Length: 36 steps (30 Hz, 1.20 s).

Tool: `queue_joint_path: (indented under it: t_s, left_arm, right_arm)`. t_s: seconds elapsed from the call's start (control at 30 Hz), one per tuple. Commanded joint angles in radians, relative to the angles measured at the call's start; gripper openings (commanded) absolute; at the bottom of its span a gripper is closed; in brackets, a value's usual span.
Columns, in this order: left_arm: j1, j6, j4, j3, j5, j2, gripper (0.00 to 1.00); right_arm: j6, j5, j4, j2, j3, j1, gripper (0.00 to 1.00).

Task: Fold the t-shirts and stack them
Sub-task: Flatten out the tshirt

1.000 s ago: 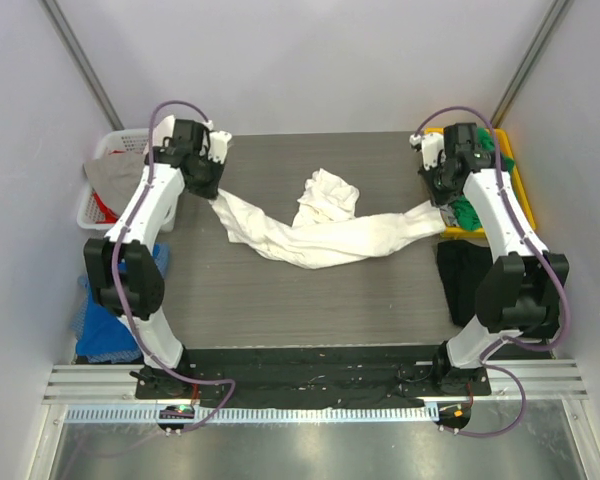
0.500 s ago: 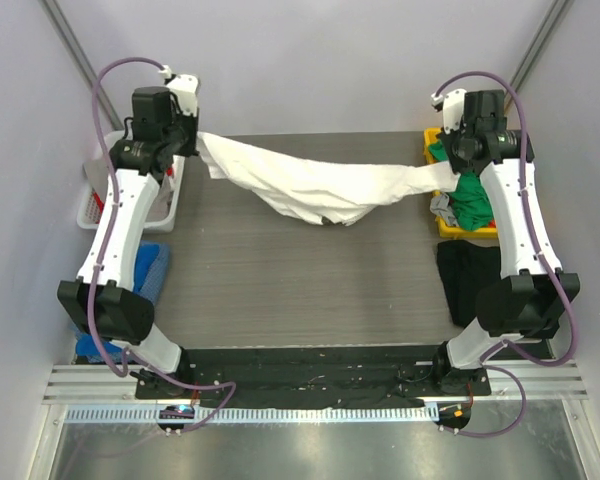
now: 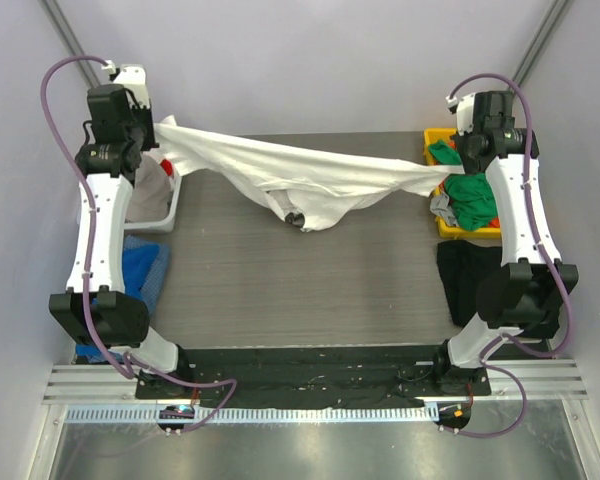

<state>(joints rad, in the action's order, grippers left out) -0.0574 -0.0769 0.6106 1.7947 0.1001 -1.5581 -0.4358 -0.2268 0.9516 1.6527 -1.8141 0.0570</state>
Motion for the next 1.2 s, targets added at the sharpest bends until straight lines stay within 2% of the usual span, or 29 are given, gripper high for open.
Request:
queue_joint_path:
  t_s: [0.0,0.2,0.37,0.6,0.8,1.0,1.17]
  left_arm:
    - [-0.013,0.011,-0.052,0.042,0.004,-0.003,0.0]
    - [-0.01,0.019,0.009,0.081,-0.048,-0.043,0.0]
    - [-0.01,0.037,0.029,0.092,-0.085,-0.082,0.0]
    - [0.037,0.031,0.09,0.172,-0.125,-0.154,0.0]
    - [0.083,0.049,0.084,0.224,-0.108,-0.191,0.0]
    - [0.083,0.072,-0.015,0.186,-0.066,-0.133,0.0]
    - [0.083,0.072,-0.226,0.005,-0.178,-0.01,0.0]
  right_arm:
    - [0.003,-0.052,-0.014,-0.007,-0.03,0.018,0.01]
    - [0.018,-0.022,0.021,0.024,-0.094,0.018,0.01]
    - [0.051,0.066,0.061,0.045,-0.178,0.018,0.01]
    - [0.077,0.121,0.113,0.097,-0.281,0.018,0.01]
    - [0.101,0.089,0.079,0.133,-0.382,0.018,0.01]
    - [0.097,0.024,0.049,0.147,-0.523,0.02,0.01]
    - [0.103,0.061,-0.083,0.041,-0.447,0.02,0.01]
